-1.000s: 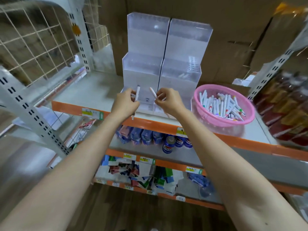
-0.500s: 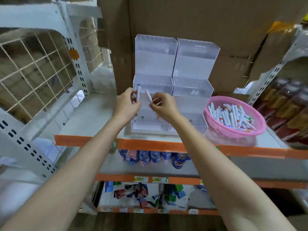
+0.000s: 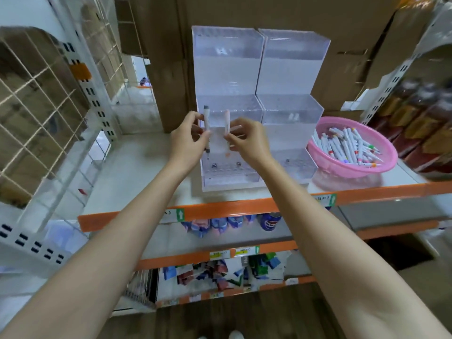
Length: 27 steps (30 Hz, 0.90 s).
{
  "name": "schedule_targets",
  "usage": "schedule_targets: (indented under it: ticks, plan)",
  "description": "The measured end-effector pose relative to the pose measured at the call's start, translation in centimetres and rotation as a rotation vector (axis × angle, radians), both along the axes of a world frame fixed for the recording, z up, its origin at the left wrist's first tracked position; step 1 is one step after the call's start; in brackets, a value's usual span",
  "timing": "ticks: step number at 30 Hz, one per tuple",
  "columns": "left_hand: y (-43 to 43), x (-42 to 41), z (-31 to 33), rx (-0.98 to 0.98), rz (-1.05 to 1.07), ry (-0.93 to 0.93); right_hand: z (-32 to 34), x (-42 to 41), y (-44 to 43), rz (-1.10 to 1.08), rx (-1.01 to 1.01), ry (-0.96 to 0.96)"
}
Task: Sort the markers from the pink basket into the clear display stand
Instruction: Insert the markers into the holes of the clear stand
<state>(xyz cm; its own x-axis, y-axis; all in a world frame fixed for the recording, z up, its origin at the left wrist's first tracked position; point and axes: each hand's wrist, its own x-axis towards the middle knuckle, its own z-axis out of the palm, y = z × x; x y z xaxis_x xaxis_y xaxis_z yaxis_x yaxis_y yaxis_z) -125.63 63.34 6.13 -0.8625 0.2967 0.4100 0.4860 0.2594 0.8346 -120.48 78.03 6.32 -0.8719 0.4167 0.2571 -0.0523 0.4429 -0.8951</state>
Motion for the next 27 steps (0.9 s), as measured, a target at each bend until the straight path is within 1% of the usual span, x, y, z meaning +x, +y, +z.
schedule_targets:
  ticks: [4, 12, 16, 21, 27]
  plan:
    - [0.3, -0.7, -0.5, 0.053, 0.046, 0.057, -0.7, -1.3, -0.7, -0.014, -0.021, 0.065]
    - [-0.3, -1.3, -2.0, 0.074, 0.07, 0.082, -2.5, -2.9, -1.9, -0.071, 0.122, 0.184]
    - [-0.3, -1.6, -2.5, 0.036, 0.087, 0.103, -2.9, -3.2, -2.2, -0.094, 0.16, 0.191]
    - [-0.1, -1.9, -2.8, -0.002, 0.076, 0.126, -3.2, -3.4, -2.8, -0.068, 0.168, 0.188]
    - [0.2, -1.7, -3.0, -0.13, 0.031, 0.191, -3.0, -3.0, -3.0, -0.025, 0.173, 0.16]
